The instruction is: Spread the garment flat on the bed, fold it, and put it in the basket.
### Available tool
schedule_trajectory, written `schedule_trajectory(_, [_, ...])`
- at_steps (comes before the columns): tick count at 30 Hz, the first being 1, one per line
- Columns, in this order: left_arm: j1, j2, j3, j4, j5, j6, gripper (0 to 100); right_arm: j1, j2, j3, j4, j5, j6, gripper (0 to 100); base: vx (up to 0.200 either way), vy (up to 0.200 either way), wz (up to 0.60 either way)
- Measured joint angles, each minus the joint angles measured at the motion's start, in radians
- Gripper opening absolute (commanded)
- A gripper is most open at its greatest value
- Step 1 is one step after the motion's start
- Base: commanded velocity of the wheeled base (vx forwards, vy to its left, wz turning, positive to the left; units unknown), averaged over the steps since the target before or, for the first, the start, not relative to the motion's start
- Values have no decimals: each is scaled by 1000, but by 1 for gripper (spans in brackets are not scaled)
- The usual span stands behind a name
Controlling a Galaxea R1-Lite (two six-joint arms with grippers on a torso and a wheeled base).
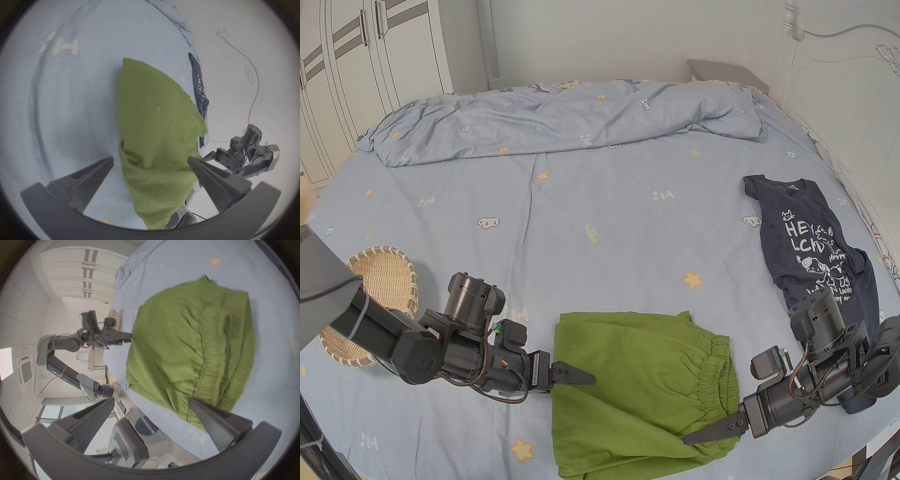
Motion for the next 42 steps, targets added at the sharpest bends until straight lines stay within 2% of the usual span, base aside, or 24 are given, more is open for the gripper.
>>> schedule_trajectory(6, [-44, 58, -16, -62, -4, 0, 100, -11, -24, 77, 0, 2, -2, 100, 0, 0, 0])
schedule_trajectory(10, [-68, 90, -18, -104, -5, -3, 100, -29, -28, 88, -3, 5, -5, 100, 0, 0, 0])
schedule_trajectory(15, [-89, 109, -18, -127, -7, -11, 100, -56, -16, 93, -21, 46, -7, 100, 0, 0, 0])
schedule_trajectory(21, [-108, 122, -17, -152, -6, -27, 100, -70, 1, 96, -25, 51, -14, 100, 0, 0, 0])
schedule_trajectory(22, [-111, 123, -17, -153, -6, -30, 0, -71, 2, 96, -26, 51, -14, 100, 0, 0, 0])
schedule_trajectory(36, [-139, 75, 38, -148, -3, -52, 0, -109, 8, 71, -29, 51, -12, 100, 0, 0, 0])
schedule_trajectory(42, [-99, -1, 46, -115, -5, -62, 0, -165, 10, -67, -13, 49, -10, 100, 0, 0, 0])
